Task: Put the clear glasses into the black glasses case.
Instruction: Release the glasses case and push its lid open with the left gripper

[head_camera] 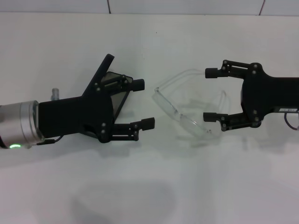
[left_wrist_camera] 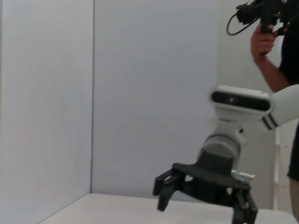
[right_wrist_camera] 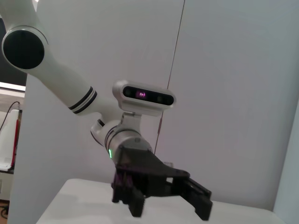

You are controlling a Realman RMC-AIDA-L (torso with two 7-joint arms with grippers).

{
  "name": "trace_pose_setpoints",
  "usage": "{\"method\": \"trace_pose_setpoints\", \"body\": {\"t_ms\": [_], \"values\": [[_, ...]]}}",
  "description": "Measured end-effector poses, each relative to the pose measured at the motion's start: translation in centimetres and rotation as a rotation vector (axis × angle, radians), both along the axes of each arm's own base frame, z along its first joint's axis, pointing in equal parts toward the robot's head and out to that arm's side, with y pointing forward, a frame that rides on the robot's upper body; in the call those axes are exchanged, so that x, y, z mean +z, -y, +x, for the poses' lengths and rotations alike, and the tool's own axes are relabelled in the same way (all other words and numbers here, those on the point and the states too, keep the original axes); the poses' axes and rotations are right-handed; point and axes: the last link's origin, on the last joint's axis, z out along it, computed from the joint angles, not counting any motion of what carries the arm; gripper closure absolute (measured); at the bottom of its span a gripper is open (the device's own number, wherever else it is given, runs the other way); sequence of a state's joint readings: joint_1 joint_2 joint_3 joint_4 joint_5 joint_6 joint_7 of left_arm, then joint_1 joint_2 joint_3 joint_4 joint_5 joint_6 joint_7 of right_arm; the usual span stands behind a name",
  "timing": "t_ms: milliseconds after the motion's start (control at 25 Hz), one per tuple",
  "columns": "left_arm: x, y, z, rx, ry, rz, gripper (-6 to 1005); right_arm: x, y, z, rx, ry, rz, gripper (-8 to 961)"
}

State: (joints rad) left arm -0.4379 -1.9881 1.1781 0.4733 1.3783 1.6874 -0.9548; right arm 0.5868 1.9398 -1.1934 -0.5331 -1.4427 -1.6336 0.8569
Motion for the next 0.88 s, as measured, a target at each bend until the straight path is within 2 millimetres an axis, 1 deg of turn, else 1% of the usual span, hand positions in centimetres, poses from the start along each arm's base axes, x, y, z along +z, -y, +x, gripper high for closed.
{"method": "trace_pose_setpoints", "body": {"t_ms": [400, 520, 600, 720, 880], "values": [[-0.4, 0.6, 0.0, -0.012, 0.015, -0.001, 117, 0.0, 0.5, 0.4, 0.007, -0.002, 0.007, 85], [-0.2, 0.6, -0.1, -0.003, 0.025, 0.023, 118, 0.0, 0.8, 0.8, -0.002, -0.003, 0.009, 85], [0.5, 0.0, -0.2, 0.036, 0.051, 0.057, 119, 0.1, 0.9, 1.1, -0.008, -0.004, 0.012, 86], [2.2, -1.6, -0.7, 0.156, 0.086, 0.1, 119, 0.3, 0.9, 1.2, -0.014, -0.008, 0.019, 86], [4.1, -4.1, -1.2, 0.329, 0.018, 0.06, 120, 0.8, 1.0, 1.3, -0.012, -0.023, 0.025, 87]]}}
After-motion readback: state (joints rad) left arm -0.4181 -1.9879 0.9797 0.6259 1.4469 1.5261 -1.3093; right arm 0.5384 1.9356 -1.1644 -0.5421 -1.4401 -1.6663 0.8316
